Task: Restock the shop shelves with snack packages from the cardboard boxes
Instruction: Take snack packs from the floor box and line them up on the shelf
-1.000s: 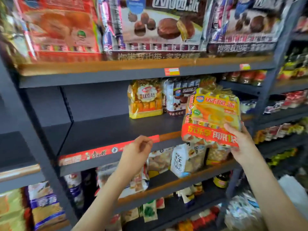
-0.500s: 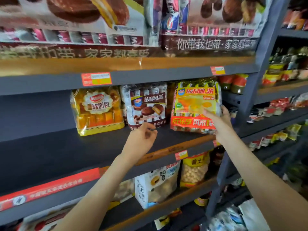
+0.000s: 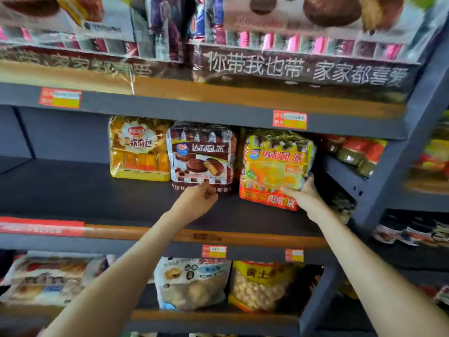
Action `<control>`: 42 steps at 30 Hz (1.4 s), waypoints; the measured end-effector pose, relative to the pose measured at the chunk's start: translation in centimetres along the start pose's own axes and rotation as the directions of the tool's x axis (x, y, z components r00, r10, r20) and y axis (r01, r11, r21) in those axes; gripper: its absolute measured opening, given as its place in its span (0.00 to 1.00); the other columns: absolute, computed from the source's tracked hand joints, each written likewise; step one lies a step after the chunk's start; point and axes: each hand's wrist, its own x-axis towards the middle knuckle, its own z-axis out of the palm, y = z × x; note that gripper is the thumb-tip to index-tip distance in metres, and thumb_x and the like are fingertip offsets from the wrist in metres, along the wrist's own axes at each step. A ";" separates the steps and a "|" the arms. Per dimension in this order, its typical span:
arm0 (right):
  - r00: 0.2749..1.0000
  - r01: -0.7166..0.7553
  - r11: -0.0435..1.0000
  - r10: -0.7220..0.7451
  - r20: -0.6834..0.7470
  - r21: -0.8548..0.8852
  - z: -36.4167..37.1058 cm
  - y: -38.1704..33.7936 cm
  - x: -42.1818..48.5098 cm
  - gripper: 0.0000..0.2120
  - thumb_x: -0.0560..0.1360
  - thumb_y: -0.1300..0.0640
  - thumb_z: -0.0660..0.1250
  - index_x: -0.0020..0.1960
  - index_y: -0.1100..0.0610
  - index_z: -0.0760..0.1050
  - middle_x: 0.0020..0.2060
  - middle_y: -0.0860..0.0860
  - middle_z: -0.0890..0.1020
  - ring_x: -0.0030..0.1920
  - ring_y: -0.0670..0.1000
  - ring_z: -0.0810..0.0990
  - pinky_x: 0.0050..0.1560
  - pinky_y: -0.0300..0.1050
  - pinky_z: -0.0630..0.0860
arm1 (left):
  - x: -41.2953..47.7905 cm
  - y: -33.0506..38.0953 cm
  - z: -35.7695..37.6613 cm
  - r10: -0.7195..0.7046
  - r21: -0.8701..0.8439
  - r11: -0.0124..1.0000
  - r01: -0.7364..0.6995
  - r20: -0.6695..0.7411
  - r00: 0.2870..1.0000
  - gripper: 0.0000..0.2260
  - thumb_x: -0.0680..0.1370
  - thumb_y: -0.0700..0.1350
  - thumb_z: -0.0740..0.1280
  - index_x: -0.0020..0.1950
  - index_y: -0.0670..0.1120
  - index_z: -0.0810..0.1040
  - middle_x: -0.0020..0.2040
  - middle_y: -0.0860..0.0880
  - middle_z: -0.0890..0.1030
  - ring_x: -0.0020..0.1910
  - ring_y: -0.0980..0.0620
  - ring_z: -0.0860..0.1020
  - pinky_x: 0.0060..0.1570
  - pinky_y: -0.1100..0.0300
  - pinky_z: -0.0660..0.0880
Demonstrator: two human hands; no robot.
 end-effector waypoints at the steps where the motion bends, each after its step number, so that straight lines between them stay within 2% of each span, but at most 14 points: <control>1: 1.000 0.014 1.000 -0.014 0.015 0.010 0.4 0.0 0.5 0.41 0.71 0.57 0.74 0.74 0.55 0.52 0.67 0.52 0.70 0.68 0.55 0.69 0.61 0.48 0.68 | 0.1 0.0 0.1 -0.027 0.014 1.000 0.027 0.007 1.000 0.11 0.78 0.49 0.65 0.56 0.44 0.78 0.50 0.46 0.82 0.51 0.48 0.79 0.48 0.61 0.71; 5: 0.998 0.047 0.999 -0.047 0.036 0.024 1.9 -0.2 1.8 0.40 0.72 0.60 0.73 0.74 0.58 0.51 0.64 0.52 0.69 0.65 0.50 0.68 0.57 0.42 0.66 | 0.7 -0.5 0.3 -0.103 0.058 0.993 0.103 -0.003 0.995 0.12 0.78 0.51 0.66 0.57 0.46 0.78 0.53 0.46 0.82 0.52 0.47 0.79 0.47 0.61 0.69; 12: 0.998 0.042 0.998 -0.040 0.044 -0.040 2.4 0.2 3.6 0.39 0.71 0.59 0.74 0.71 0.58 0.50 0.66 0.56 0.70 0.64 0.54 0.73 0.57 0.48 0.72 | 0.9 0.0 0.3 -0.111 0.125 0.986 0.111 -0.003 0.994 0.14 0.79 0.50 0.64 0.61 0.44 0.76 0.57 0.45 0.80 0.56 0.46 0.78 0.50 0.61 0.70; 17: 0.992 0.005 0.988 -0.024 -0.123 -0.157 1.9 -0.6 2.1 0.45 0.67 0.55 0.78 0.73 0.59 0.53 0.69 0.59 0.64 0.69 0.59 0.66 0.64 0.56 0.70 | 0.7 0.5 0.3 -0.095 0.155 0.983 0.097 -0.021 0.995 0.13 0.79 0.48 0.64 0.60 0.43 0.77 0.56 0.44 0.81 0.54 0.46 0.78 0.53 0.57 0.73; 19: 0.978 0.008 0.970 -0.058 -0.200 -0.242 1.6 -1.5 0.3 0.41 0.67 0.55 0.77 0.70 0.61 0.56 0.68 0.60 0.63 0.69 0.60 0.63 0.64 0.55 0.68 | 0.4 0.5 0.3 -0.079 0.147 0.986 0.083 -0.030 0.996 0.13 0.78 0.48 0.64 0.58 0.42 0.78 0.55 0.45 0.81 0.54 0.45 0.78 0.54 0.56 0.74; 22: 0.939 0.138 0.926 -0.235 -0.250 -0.352 2.0 -2.6 -3.1 0.29 0.70 0.58 0.74 0.63 0.63 0.63 0.64 0.61 0.67 0.65 0.60 0.66 0.62 0.54 0.68 | -0.7 0.6 -0.3 -0.025 0.125 0.991 0.036 -0.085 0.996 0.11 0.78 0.46 0.64 0.56 0.42 0.79 0.52 0.44 0.82 0.52 0.44 0.79 0.51 0.55 0.75; 25: 0.933 0.302 0.901 -0.346 -0.097 -0.312 4.4 -4.9 -7.2 0.15 0.74 0.58 0.69 0.58 0.60 0.69 0.54 0.54 0.74 0.55 0.53 0.74 0.52 0.46 0.72 | -3.0 1.0 -1.8 0.087 0.094 0.993 -0.067 -0.238 0.967 0.09 0.79 0.44 0.63 0.54 0.42 0.80 0.43 0.46 0.82 0.43 0.46 0.79 0.41 0.58 0.72; 27: 0.918 0.388 0.885 -0.396 0.023 -0.255 7.2 -6.8 -10.4 0.08 0.76 0.57 0.67 0.54 0.57 0.73 0.47 0.48 0.76 0.47 0.47 0.75 0.43 0.38 0.69 | -5.3 0.8 -3.3 0.099 0.018 0.995 -0.098 -0.329 0.939 0.08 0.80 0.43 0.63 0.54 0.43 0.80 0.39 0.48 0.79 0.39 0.49 0.77 0.37 0.61 0.67; 30: 0.893 0.446 0.883 -0.425 0.150 -0.149 12.5 -9.4 -15.6 0.04 0.76 0.58 0.66 0.50 0.56 0.75 0.42 0.47 0.78 0.43 0.45 0.76 0.40 0.36 0.68 | -10.0 -2.1 -5.8 0.051 -0.114 0.988 -0.106 -0.401 0.914 0.07 0.79 0.44 0.63 0.50 0.48 0.80 0.39 0.47 0.82 0.37 0.50 0.78 0.40 0.60 0.72; 32: 0.864 0.476 0.875 -0.445 0.237 -0.093 16.7 -10.7 -19.4 0.02 0.76 0.58 0.66 0.48 0.55 0.76 0.40 0.46 0.78 0.40 0.44 0.75 0.40 0.34 0.68 | -14.0 -5.8 -7.8 -0.023 -0.203 0.977 -0.063 -0.398 0.917 0.06 0.77 0.47 0.61 0.45 0.54 0.78 0.38 0.47 0.83 0.38 0.50 0.80 0.43 0.54 0.77; 35: 0.795 0.507 0.862 -0.466 0.387 -0.004 24.7 -11.8 -25.3 0.00 0.75 0.60 0.66 0.46 0.56 0.75 0.38 0.48 0.78 0.37 0.43 0.74 0.37 0.32 0.66 | -20.6 -12.7 -11.6 -0.185 -0.231 0.967 0.105 -0.358 0.915 0.07 0.77 0.51 0.60 0.46 0.54 0.77 0.40 0.47 0.83 0.39 0.49 0.82 0.44 0.52 0.78; 38: 0.721 0.437 0.899 -0.342 0.603 -0.013 33.5 -11.5 -31.4 0.01 0.76 0.58 0.65 0.46 0.55 0.75 0.39 0.48 0.78 0.40 0.47 0.76 0.39 0.39 0.70 | -28.0 -20.4 -14.9 -0.392 -0.213 0.916 0.340 -0.291 0.873 0.08 0.80 0.46 0.61 0.54 0.49 0.79 0.47 0.49 0.83 0.45 0.49 0.81 0.43 0.58 0.75; 40: 0.658 0.374 0.925 -0.213 0.722 -0.068 39.1 -10.6 -34.9 0.02 0.77 0.57 0.65 0.47 0.55 0.76 0.41 0.48 0.79 0.43 0.49 0.77 0.43 0.43 0.73 | -33.4 -26.1 -16.4 -0.522 -0.151 0.853 0.499 -0.255 0.814 0.09 0.81 0.45 0.61 0.57 0.47 0.79 0.48 0.47 0.83 0.47 0.47 0.80 0.42 0.58 0.72; 42: 0.578 0.285 0.950 -0.065 0.813 -0.127 44.5 -9.4 -38.3 0.04 0.77 0.58 0.64 0.49 0.58 0.75 0.40 0.51 0.79 0.40 0.50 0.77 0.38 0.42 0.72 | -39.2 -32.2 -17.5 -0.679 -0.161 0.732 0.662 -0.239 0.694 0.09 0.80 0.45 0.62 0.55 0.44 0.80 0.49 0.44 0.83 0.49 0.45 0.81 0.44 0.57 0.71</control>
